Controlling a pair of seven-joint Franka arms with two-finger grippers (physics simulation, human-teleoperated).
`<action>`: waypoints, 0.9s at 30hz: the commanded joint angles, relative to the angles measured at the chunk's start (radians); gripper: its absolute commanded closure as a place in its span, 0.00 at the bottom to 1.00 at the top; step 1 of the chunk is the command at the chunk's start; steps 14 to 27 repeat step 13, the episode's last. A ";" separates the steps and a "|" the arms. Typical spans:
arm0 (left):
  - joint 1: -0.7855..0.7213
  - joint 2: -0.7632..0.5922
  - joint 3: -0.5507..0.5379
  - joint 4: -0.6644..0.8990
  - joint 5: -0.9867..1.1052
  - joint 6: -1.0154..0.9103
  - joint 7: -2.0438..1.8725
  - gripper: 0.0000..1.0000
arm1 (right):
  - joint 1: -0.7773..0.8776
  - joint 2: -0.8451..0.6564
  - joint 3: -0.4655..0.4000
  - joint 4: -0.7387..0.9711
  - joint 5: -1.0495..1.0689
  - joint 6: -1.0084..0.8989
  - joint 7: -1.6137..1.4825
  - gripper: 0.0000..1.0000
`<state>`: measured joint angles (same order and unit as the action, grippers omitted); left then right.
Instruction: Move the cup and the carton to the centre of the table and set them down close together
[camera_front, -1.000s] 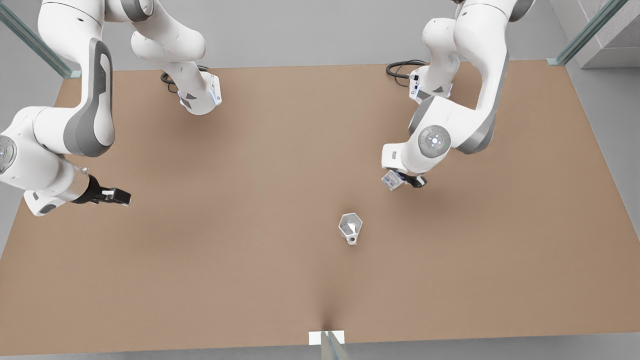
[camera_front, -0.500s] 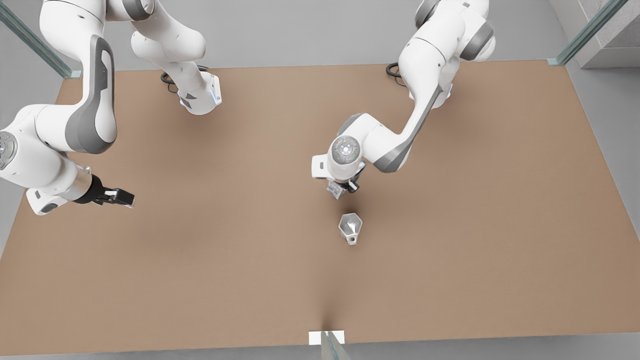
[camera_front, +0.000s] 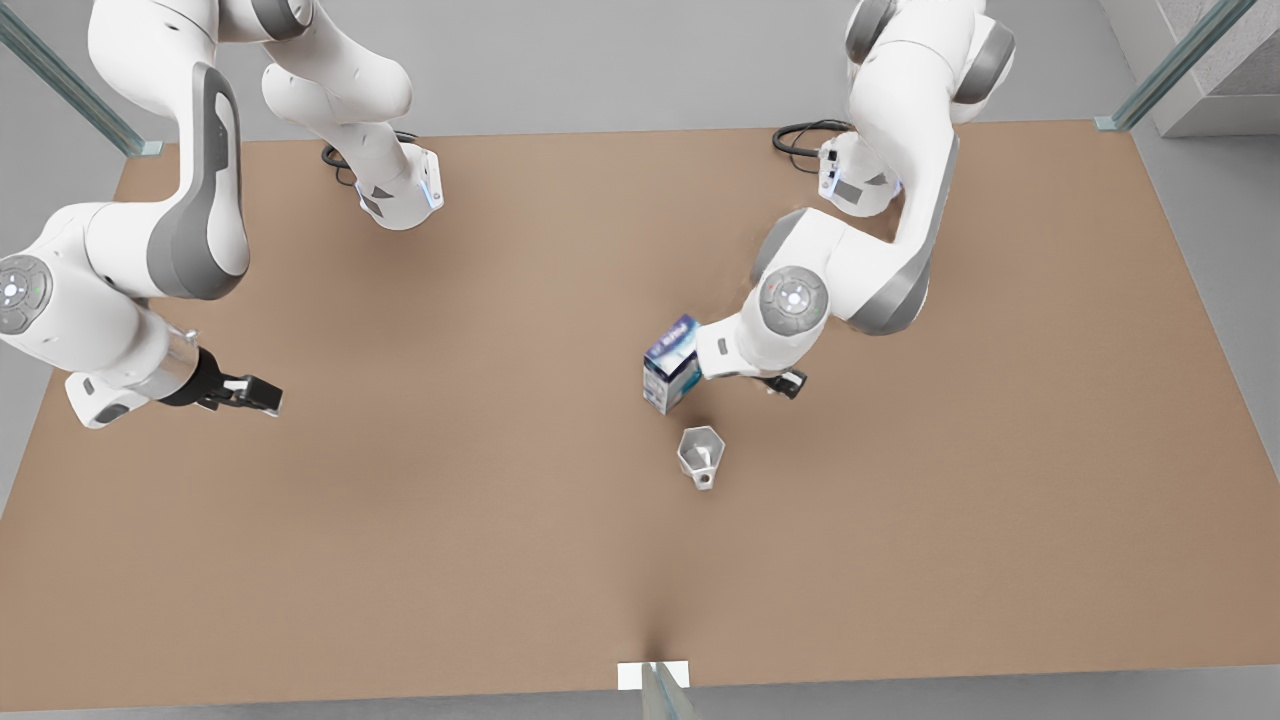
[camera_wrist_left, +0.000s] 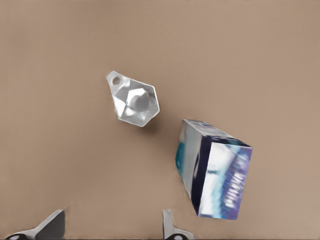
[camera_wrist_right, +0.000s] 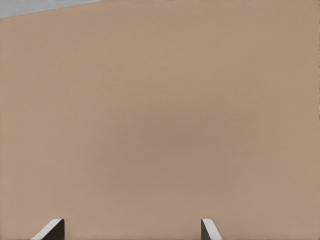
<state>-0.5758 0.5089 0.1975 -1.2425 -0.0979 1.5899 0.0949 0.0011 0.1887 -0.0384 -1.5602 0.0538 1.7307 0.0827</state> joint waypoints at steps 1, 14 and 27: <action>-0.007 -0.004 0.065 0.000 -0.091 -0.002 -0.001 0.00 | 0.000 0.000 0.000 0.000 0.000 0.000 -0.003 0.00; 0.258 -0.118 0.019 0.057 0.057 -0.011 -0.144 0.00 | 0.000 0.001 0.002 -0.001 -0.017 0.012 -0.092 0.00; 0.258 -0.118 0.019 0.057 0.057 -0.011 -0.144 0.00 | 0.000 0.001 0.002 -0.001 -0.017 0.012 -0.092 0.00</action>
